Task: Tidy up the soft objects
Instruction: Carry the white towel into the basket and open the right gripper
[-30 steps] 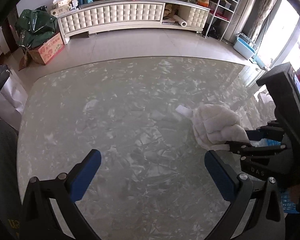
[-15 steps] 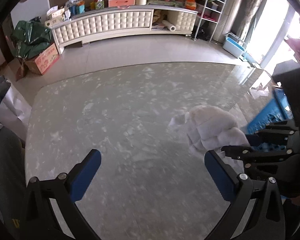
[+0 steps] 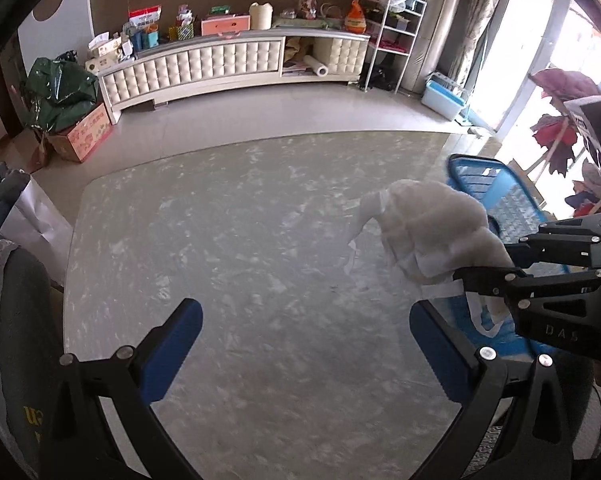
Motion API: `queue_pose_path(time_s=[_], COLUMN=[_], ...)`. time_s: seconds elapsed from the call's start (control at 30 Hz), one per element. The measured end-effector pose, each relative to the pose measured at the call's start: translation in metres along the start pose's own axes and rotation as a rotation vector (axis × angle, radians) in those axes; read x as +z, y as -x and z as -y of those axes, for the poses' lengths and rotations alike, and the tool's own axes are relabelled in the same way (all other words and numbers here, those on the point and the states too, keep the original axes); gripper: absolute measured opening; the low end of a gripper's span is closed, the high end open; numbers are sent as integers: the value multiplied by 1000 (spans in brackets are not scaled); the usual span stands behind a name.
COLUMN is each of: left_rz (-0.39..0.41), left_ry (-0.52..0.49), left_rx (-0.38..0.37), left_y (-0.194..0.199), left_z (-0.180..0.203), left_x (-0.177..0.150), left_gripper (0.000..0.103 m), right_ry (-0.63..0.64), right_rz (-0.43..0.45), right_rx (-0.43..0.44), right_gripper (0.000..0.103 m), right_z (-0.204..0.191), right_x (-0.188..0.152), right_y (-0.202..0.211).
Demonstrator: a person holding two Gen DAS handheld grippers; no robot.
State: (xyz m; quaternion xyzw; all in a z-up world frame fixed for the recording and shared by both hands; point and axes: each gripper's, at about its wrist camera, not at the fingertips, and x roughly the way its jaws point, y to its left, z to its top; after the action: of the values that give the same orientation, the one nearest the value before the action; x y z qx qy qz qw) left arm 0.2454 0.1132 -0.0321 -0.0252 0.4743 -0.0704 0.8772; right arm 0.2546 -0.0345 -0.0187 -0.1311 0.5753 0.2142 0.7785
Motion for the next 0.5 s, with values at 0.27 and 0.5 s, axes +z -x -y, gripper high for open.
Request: queue_pose_path(time_s=[0.27, 0.5], left_rz=[32, 27], left_ry=[-57, -122], left_rx=[-2, -14], left_y=[25, 24], left_z=[44, 91], left_x=[3, 11], left_gripper=[103, 103], right_ry=[-41, -95], right_rz=[60, 89], right_rx=[-32, -37], right_gripper=[22, 22], right_z=[28, 53], right_x=[-20, -39], right_y=[33, 53])
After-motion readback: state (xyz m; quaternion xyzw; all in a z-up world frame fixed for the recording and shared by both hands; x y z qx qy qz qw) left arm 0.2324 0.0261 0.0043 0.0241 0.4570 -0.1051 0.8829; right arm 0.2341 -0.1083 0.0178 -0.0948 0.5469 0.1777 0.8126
